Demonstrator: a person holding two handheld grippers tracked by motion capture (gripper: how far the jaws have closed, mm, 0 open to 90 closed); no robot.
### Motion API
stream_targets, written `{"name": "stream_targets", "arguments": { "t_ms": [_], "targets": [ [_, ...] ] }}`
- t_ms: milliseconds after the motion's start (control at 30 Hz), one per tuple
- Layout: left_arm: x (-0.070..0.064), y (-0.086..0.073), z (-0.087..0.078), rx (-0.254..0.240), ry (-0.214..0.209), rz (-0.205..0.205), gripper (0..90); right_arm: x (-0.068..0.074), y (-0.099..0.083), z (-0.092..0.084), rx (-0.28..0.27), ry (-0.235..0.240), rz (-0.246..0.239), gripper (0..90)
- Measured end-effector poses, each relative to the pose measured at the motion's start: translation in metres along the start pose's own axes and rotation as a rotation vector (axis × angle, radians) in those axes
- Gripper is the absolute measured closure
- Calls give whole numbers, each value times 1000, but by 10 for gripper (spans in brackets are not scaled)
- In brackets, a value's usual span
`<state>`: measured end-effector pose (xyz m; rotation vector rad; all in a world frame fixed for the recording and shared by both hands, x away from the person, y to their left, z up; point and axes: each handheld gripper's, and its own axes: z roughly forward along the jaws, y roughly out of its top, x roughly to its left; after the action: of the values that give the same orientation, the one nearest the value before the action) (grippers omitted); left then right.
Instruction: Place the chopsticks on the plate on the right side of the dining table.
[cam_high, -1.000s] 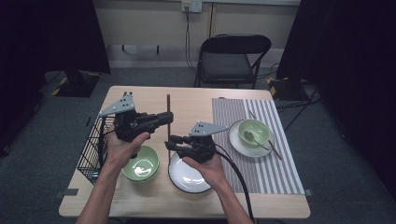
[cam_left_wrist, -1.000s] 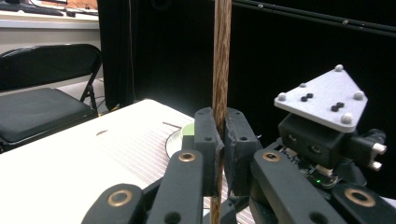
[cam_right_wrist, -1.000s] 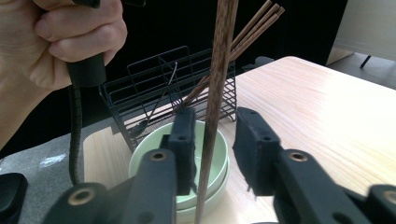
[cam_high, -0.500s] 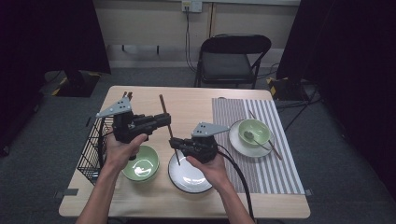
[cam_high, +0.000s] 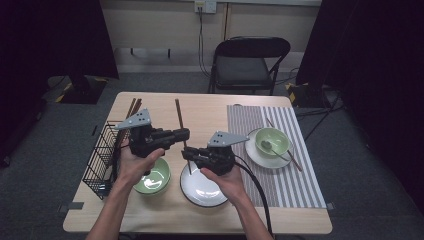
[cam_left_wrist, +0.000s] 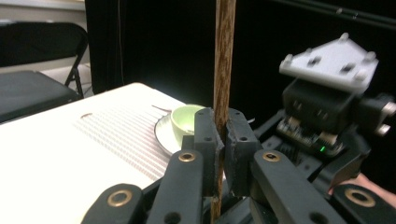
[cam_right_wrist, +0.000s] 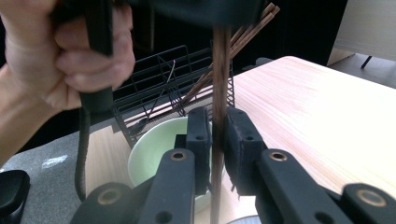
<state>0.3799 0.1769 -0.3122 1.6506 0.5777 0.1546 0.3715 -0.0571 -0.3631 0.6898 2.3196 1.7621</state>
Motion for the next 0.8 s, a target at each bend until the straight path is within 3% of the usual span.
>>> {"name": "stream_targets", "arguments": {
  "t_ms": [100,133,300,533,800],
  "targets": [
    [-1,7,-3,-4,-1,7,853,-2,-6,1,7,-1,13,804],
    [-1,8,-4,4,2,26,853,-2,-8,1,6,1,16,805],
    [0,9,-5,-25,-6,7,853,-2,-18,5,19,15,28,810],
    [2,5,-4,-26,-26,-21,853,0,-27,10,21,22,29,845],
    [5,2,-1,-16,-15,-11,850,1,-29,12,22,29,23,858]
  ]
}}
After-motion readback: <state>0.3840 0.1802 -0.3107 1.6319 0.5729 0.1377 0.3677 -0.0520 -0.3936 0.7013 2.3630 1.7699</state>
